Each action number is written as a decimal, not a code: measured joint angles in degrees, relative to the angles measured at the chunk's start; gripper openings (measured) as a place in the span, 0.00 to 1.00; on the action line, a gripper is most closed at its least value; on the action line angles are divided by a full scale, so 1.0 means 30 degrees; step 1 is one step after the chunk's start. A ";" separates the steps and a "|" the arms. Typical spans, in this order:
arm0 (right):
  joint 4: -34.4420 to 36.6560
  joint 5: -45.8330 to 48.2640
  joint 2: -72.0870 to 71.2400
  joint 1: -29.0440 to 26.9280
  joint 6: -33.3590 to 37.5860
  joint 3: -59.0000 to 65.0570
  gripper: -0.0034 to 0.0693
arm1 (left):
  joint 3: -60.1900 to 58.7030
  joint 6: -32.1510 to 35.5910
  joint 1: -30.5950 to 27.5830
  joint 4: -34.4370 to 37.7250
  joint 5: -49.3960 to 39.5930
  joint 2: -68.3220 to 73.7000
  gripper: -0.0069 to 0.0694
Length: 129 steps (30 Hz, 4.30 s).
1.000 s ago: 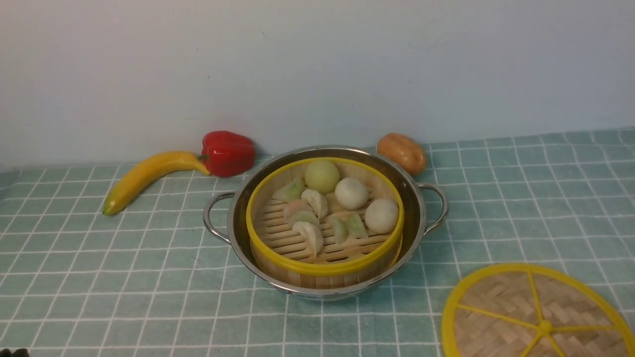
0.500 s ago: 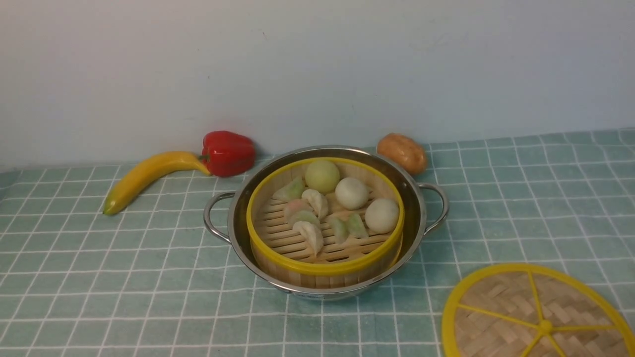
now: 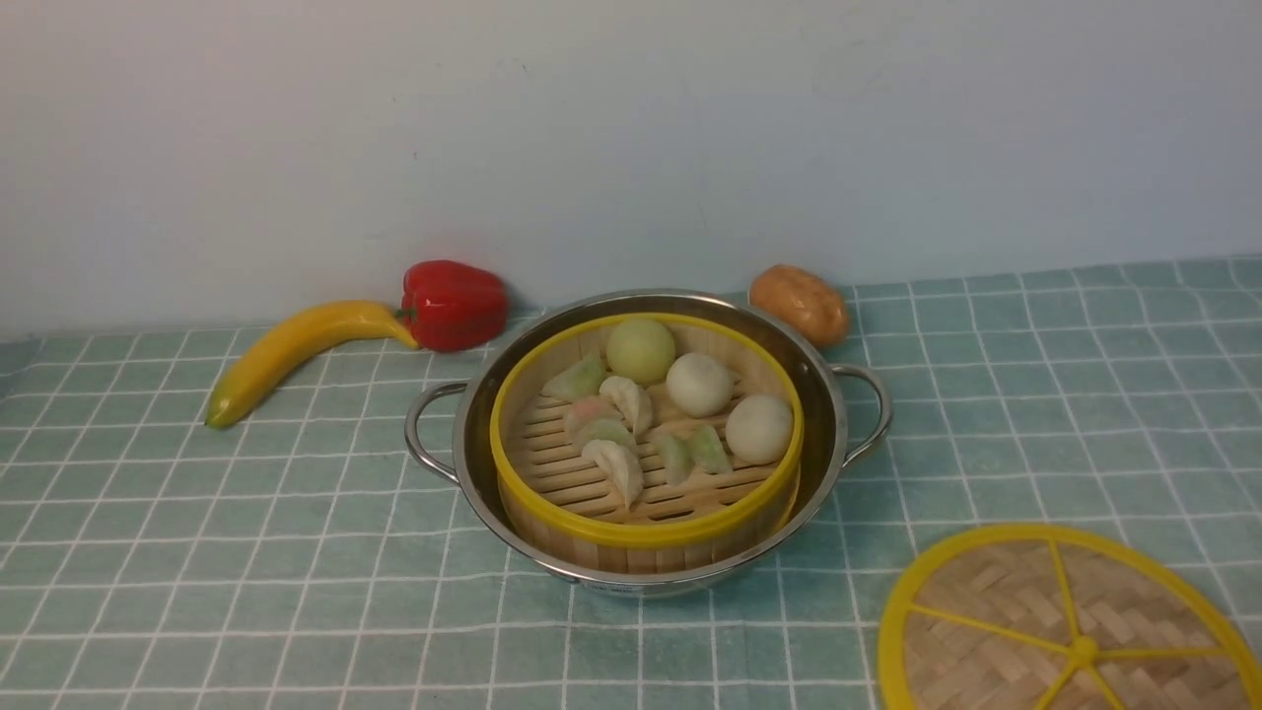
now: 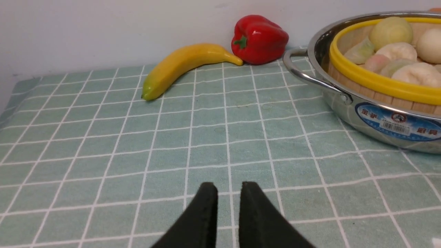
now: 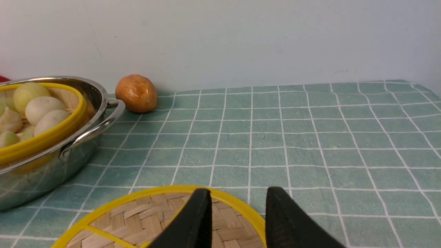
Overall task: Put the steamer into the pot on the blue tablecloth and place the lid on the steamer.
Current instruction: 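Move the gripper down to the bamboo steamer lid and grasp its center knob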
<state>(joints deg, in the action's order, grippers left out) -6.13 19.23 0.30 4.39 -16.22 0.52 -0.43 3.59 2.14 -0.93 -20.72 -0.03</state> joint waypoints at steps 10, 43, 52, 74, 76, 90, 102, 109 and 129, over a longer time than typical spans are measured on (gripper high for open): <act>0.0000 0.0000 0.0000 0.0000 0.0000 0.0000 0.38 | 0.0000 0.0366 0.0000 0.0093 0.0381 0.0000 0.24; 0.0634 0.7284 0.0343 0.0000 -0.1016 -1.0437 0.38 | 0.0000 0.0388 0.0000 0.0059 0.0399 0.0000 0.31; 0.6422 0.9962 0.0915 0.0057 0.0163 -1.1376 0.38 | 0.0000 0.0388 0.0000 0.0059 0.0415 0.0000 0.34; 0.6814 1.3014 2.3120 0.2520 1.1572 -1.5393 0.38 | 0.0000 0.0388 0.0000 0.0059 0.0415 0.0000 0.36; 0.5930 1.3146 2.4685 0.2687 1.0521 -1.6143 0.38 | 0.0000 0.0388 0.0000 0.0059 0.0415 0.0000 0.36; 0.5352 1.2843 2.9741 0.2950 0.9777 -1.7492 0.38 | 0.0000 0.0388 0.0000 0.0059 0.0415 0.0000 0.36; 0.4476 1.1451 3.0944 0.3866 0.9465 -1.7694 0.38 | 0.0000 0.0388 0.0000 0.0059 0.0415 0.0000 0.37; 0.3762 1.1296 3.1309 0.3866 0.8764 -1.7694 0.38 | 0.0000 0.0388 0.0000 0.0059 0.0415 0.0000 0.38; 0.4065 1.1707 3.0642 0.3866 0.7765 -1.7732 0.24 | 0.0000 0.0388 0.0000 0.0059 0.0415 0.0000 0.41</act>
<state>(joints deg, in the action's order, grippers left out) 6.07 54.35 92.23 15.99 7.07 -52.68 -0.43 4.76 2.14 -0.75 -19.47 -0.03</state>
